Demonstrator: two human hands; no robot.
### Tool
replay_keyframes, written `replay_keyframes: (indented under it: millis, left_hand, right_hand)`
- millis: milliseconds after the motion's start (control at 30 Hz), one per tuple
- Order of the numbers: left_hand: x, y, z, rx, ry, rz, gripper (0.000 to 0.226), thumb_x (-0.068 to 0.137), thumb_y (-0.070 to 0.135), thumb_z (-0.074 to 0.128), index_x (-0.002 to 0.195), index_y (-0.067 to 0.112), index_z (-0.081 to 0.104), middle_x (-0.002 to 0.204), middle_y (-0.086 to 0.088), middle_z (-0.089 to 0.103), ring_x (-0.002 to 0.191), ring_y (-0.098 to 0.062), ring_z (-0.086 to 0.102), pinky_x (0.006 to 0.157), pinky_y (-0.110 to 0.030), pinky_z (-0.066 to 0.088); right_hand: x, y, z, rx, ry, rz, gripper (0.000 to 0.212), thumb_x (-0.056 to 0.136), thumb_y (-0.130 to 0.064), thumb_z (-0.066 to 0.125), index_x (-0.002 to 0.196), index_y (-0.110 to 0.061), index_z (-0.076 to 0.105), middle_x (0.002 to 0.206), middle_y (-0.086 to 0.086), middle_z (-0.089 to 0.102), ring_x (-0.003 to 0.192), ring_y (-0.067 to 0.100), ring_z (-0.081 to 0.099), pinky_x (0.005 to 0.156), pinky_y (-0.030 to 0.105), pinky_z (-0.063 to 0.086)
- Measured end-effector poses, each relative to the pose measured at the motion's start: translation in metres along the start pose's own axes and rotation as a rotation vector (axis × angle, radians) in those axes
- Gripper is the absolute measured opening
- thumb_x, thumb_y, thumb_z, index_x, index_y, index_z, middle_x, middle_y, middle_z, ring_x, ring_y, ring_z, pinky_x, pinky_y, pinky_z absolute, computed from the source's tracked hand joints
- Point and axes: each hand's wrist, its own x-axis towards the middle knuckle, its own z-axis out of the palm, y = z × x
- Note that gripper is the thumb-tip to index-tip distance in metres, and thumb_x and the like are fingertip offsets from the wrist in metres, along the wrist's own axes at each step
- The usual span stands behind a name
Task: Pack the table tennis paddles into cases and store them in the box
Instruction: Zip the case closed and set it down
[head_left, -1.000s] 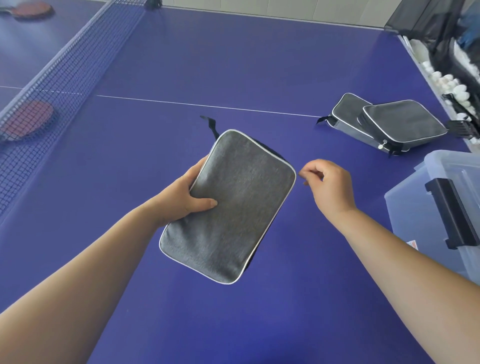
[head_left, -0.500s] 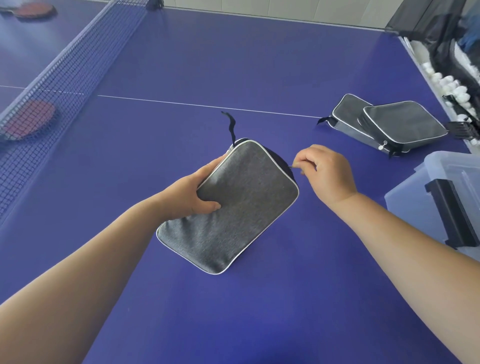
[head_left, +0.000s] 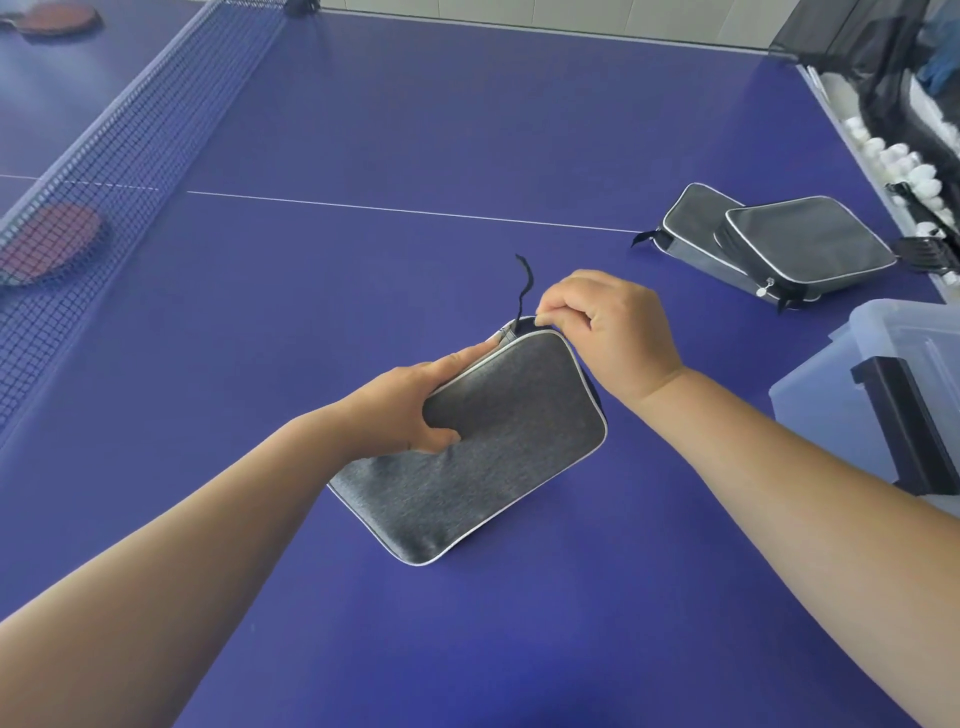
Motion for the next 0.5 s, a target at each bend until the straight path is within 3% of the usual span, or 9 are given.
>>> replay_keyframes:
  millis: [133, 233, 400, 467, 500]
  left_hand:
    - [0.004, 0.000, 0.003, 0.024, -0.002, 0.012, 0.104, 0.078, 0.021, 0.071, 0.135, 0.075, 0.004, 0.104, 0.017, 0.061, 0.081, -0.008, 0.060, 0.078, -0.032, 0.054]
    - [0.007, 0.004, 0.006, 0.074, -0.019, 0.025, 0.105, 0.078, 0.023, 0.071, 0.134, 0.076, 0.000, 0.112, 0.012, 0.061, 0.084, -0.012, 0.059, 0.079, -0.034, 0.053]
    - [0.007, 0.004, 0.008, 0.071, -0.022, 0.016, 0.104, 0.078, 0.022, 0.071, 0.135, 0.075, 0.002, 0.109, 0.012, 0.061, 0.080, -0.012, 0.059, 0.077, -0.031, 0.053]
    - [0.008, 0.004, 0.008, 0.047, -0.014, 0.013, 0.103, 0.077, 0.021, 0.071, 0.135, 0.075, 0.005, 0.104, 0.014, 0.062, 0.077, -0.010, 0.060, 0.075, -0.030, 0.054]
    - [0.008, 0.003, 0.008, 0.035, -0.008, 0.011, 0.103, 0.077, 0.020, 0.071, 0.136, 0.075, 0.006, 0.104, 0.015, 0.063, 0.076, -0.009, 0.060, 0.075, -0.029, 0.054]
  right_hand:
    - [-0.006, -0.001, 0.002, 0.040, 0.028, 0.068, 0.008, 0.084, -0.018, 0.070, 0.077, -0.017, 0.071, 0.074, -0.009, 0.065, 0.066, -0.001, 0.048, 0.061, 0.014, 0.039]
    - [-0.005, -0.005, 0.003, 0.035, -0.002, 0.055, 0.009, 0.083, -0.016, 0.070, 0.075, -0.018, 0.072, 0.071, -0.014, 0.061, 0.067, -0.001, 0.046, 0.060, 0.005, 0.033]
    - [-0.005, -0.006, 0.002, 0.099, -0.057, 0.082, 0.006, 0.084, -0.018, 0.072, 0.078, -0.019, 0.074, 0.075, -0.018, 0.062, 0.067, -0.001, 0.053, 0.063, 0.009, 0.041]
    - [-0.010, -0.005, -0.001, 0.224, -0.063, 0.207, 0.001, 0.084, -0.021, 0.074, 0.084, -0.021, 0.073, 0.081, -0.016, 0.068, 0.075, 0.000, 0.060, 0.068, 0.018, 0.049]
    - [-0.015, -0.001, -0.001, 0.302, -0.073, 0.303, 0.010, 0.083, -0.024, 0.075, 0.093, -0.024, 0.072, 0.087, -0.015, 0.069, 0.080, 0.001, 0.062, 0.072, 0.018, 0.050]
